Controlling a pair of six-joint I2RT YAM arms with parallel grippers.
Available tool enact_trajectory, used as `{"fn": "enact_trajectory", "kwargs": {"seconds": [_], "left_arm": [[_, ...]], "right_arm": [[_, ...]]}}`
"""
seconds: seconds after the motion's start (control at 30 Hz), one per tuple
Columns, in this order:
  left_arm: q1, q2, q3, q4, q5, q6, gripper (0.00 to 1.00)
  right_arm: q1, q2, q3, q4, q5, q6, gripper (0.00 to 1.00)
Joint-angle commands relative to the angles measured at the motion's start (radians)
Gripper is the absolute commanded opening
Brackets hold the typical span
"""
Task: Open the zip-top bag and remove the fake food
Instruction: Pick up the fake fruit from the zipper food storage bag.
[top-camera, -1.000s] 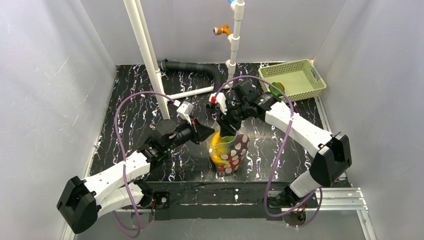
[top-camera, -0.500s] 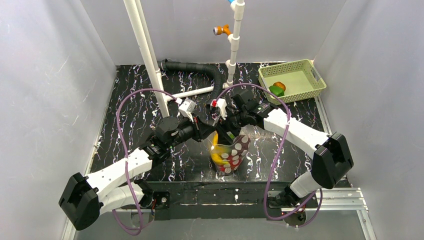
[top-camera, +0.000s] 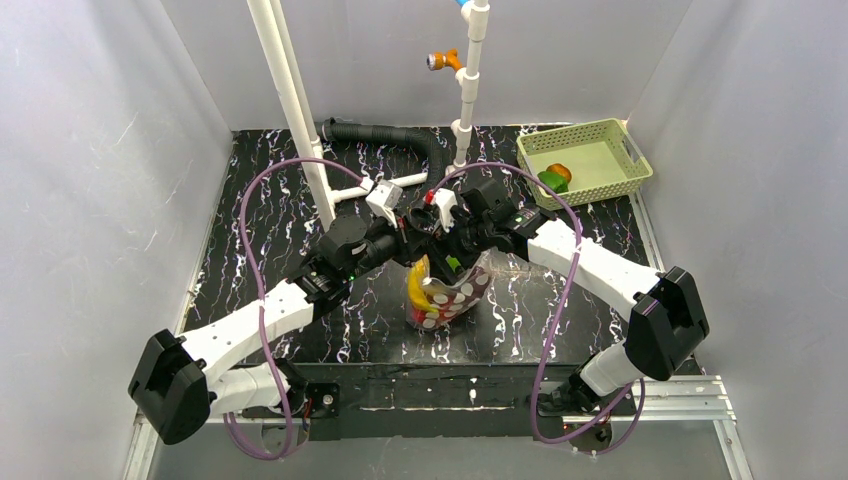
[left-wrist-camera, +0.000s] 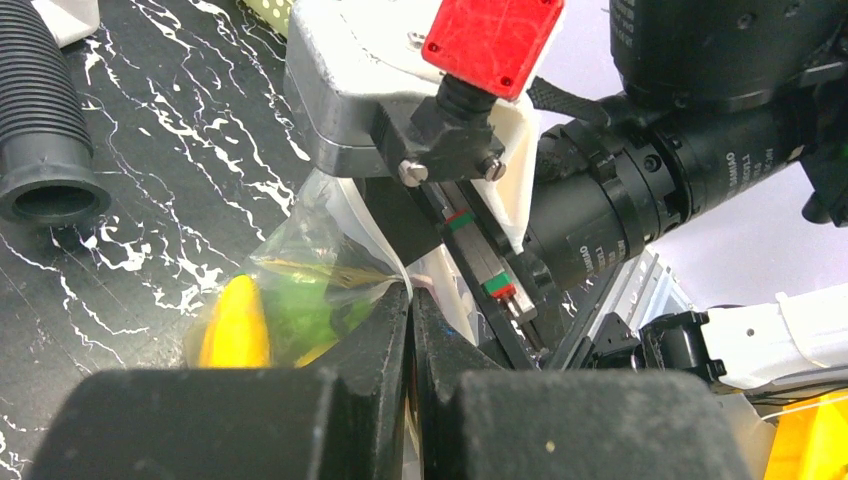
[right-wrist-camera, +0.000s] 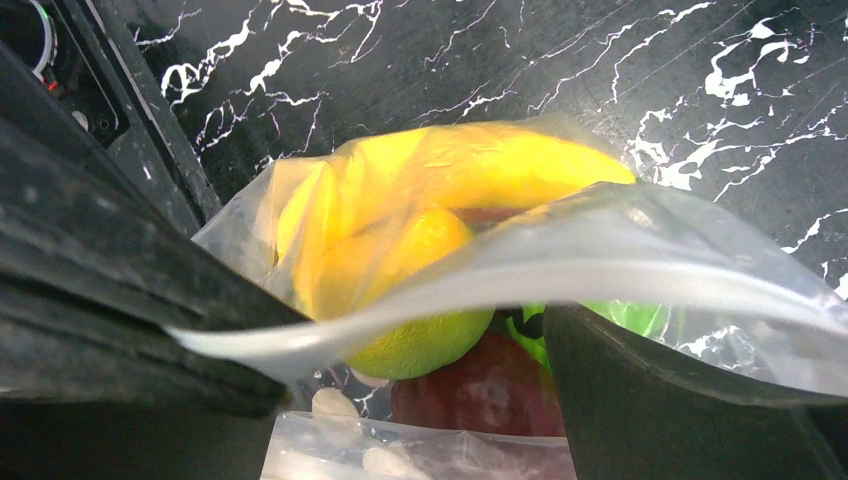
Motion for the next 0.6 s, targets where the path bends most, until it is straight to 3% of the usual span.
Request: {"fn": "enact_trajectory", "kwargs": {"seconds": [0.0,0.23,0.57], "left_arm": [[0.002,-0.011,0.044,0.060,-0.032,0.037,0.00],[0.002,-0.025,0.022,0.080,-0.079,0.060,0.00],[0.001,-0.034,0.004,0.086,-0.114,0.053,0.00]], "right_arm": [[0.003,-0.004,0.021,0.056,0.012,0.086,0.98],[0.004,0.000,-0.045,0.164,0.048,0.356,0.98],[0.067,0.055,-0.047,0.188,0.180,0.462,0.98]]}}
